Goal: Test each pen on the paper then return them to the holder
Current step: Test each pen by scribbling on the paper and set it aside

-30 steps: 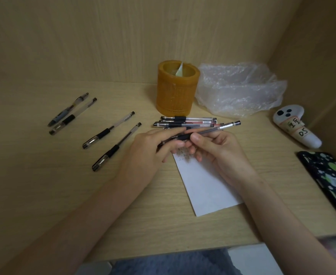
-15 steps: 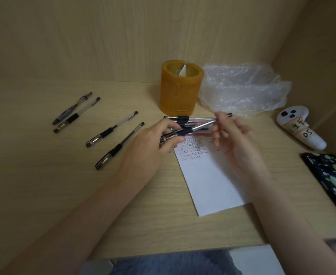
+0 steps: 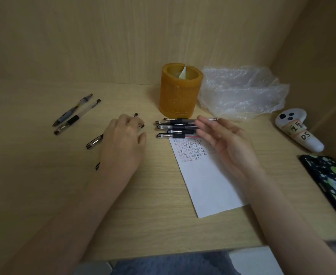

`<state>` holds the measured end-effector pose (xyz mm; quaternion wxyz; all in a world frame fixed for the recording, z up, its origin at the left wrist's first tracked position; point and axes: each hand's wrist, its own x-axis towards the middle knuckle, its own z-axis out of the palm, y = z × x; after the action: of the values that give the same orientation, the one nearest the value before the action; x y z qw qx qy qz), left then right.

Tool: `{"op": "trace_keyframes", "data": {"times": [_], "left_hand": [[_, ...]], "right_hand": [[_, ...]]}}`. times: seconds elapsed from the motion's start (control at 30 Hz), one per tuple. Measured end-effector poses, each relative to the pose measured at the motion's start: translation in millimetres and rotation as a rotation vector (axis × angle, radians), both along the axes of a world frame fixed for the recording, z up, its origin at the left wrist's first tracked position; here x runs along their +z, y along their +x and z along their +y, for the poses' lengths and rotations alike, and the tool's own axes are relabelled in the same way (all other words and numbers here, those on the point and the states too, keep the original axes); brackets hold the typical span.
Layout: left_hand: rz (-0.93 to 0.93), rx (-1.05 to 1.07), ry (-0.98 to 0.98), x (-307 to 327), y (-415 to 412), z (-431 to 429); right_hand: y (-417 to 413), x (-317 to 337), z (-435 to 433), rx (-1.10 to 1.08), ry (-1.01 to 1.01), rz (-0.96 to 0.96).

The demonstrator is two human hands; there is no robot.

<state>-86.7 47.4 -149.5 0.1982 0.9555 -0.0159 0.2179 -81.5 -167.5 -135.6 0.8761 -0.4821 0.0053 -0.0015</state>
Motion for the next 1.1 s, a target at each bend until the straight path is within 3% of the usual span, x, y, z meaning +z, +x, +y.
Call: {"op": "trace_keyframes", "data": {"times": [0.17, 0.33, 0.5, 0.63, 0.77, 0.9, 1.1], "left_hand": [[0.098, 0.045, 0.025, -2, -1, 2], [0.021, -0.027, -0.095, -1, 0, 2], [-0.166, -0.284, -0.333, 14, -7, -12], [-0.025, -0.571, -0.439, 17, -16, -26], [0.036, -0.594, -0.471, 14, -20, -30], [0.116, -0.480, -0.291, 9, -17, -26], [0.087, -0.477, -0.212, 8, -18, -29]], "right_hand": [[-7, 4, 0, 0.004, -0.005, -0.032], [-11, 0, 1, 0.062, -0.125, -0.065], [-16, -1, 6, 0.175, -0.258, -0.074], [-19, -3, 13, 0.249, -0.347, -0.140], [-19, -3, 12, 0.202, -0.384, -0.179], [-16, -3, 4, 0.054, -0.263, -0.156], [-14, -4, 0, -0.015, -0.203, -0.152]]}}
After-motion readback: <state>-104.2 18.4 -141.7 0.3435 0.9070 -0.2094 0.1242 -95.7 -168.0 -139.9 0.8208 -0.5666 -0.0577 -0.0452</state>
